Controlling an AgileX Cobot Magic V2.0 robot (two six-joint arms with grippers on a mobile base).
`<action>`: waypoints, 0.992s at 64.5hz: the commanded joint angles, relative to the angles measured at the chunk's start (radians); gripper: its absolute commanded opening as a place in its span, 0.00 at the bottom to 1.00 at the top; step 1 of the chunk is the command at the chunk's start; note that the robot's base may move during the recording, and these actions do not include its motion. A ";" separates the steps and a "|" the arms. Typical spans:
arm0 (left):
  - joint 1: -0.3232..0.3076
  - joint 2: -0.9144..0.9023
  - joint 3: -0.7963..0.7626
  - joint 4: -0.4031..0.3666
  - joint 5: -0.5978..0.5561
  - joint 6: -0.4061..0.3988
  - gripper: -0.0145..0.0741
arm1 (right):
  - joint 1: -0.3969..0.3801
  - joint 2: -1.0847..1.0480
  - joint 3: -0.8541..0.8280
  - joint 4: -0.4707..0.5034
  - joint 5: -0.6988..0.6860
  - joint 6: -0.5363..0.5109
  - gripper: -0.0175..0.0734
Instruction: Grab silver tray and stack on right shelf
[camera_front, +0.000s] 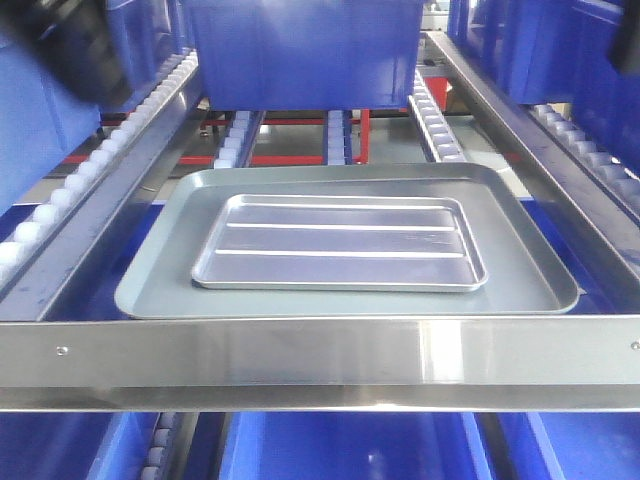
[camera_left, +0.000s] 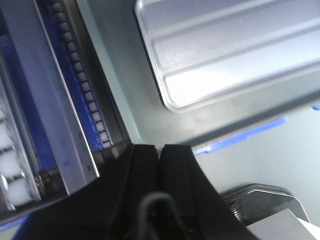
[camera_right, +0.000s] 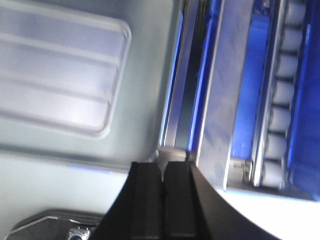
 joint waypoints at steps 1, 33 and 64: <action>-0.006 -0.124 0.121 -0.014 -0.186 0.003 0.05 | -0.004 -0.103 0.089 -0.016 -0.115 -0.014 0.25; -0.009 -0.800 0.635 -0.085 -0.441 0.003 0.05 | -0.004 -0.695 0.535 -0.016 -0.271 -0.016 0.25; -0.009 -1.330 0.635 -0.094 -0.273 0.003 0.05 | -0.004 -1.164 0.535 -0.016 -0.226 -0.095 0.25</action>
